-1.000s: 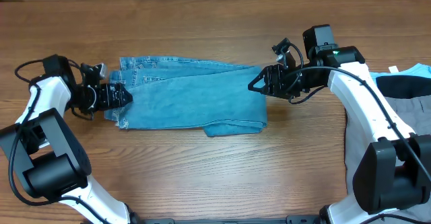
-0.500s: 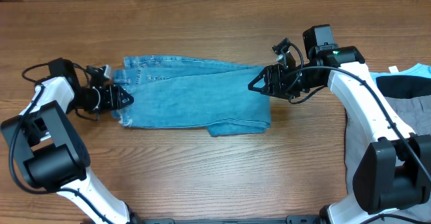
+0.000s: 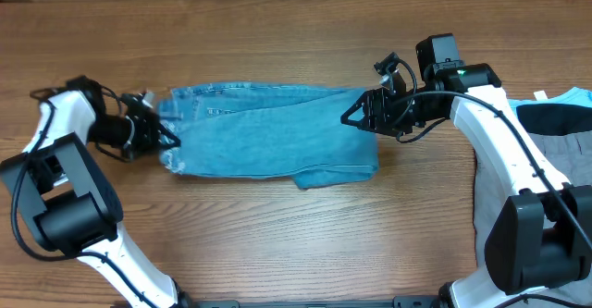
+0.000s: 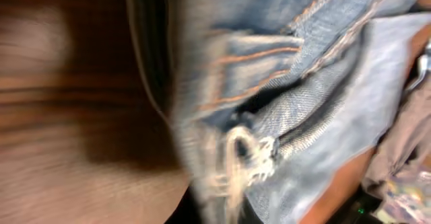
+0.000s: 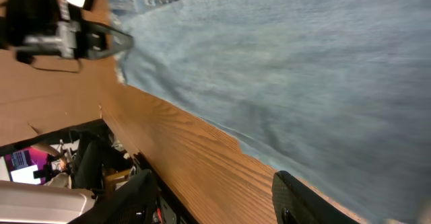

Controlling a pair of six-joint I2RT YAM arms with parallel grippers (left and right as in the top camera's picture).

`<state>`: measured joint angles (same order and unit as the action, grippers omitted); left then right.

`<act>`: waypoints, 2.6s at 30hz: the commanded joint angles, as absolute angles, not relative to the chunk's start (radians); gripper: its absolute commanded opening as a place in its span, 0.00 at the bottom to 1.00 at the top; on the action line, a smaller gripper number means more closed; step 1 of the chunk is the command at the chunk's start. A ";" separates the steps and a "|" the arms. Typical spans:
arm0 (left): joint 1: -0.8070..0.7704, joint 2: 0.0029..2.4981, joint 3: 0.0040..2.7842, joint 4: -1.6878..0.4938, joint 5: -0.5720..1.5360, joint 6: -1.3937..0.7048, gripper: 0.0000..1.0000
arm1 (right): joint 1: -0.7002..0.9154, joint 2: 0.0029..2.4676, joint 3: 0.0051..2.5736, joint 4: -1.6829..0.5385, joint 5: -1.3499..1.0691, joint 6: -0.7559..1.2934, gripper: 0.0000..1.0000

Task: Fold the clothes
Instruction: 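Lift the left end and fold it rightward over the jeans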

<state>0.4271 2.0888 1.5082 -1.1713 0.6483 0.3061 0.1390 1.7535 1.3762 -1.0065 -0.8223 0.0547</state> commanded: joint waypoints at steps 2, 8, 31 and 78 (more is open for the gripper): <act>0.482 2.040 1.722 -1.288 0.603 0.268 0.04 | 0.142 1.746 1.376 -1.002 -0.824 0.065 0.59; 0.495 1.983 1.963 -1.451 0.451 0.185 0.04 | 0.142 1.745 1.376 -1.002 -0.831 0.086 0.58; -0.067 2.015 2.081 -1.452 0.236 -0.018 0.04 | 0.142 1.746 1.376 -0.993 -0.831 0.086 0.59; -0.095 2.004 2.241 -1.614 0.126 -0.100 0.89 | 0.239 1.726 1.378 -0.716 -1.026 0.135 0.63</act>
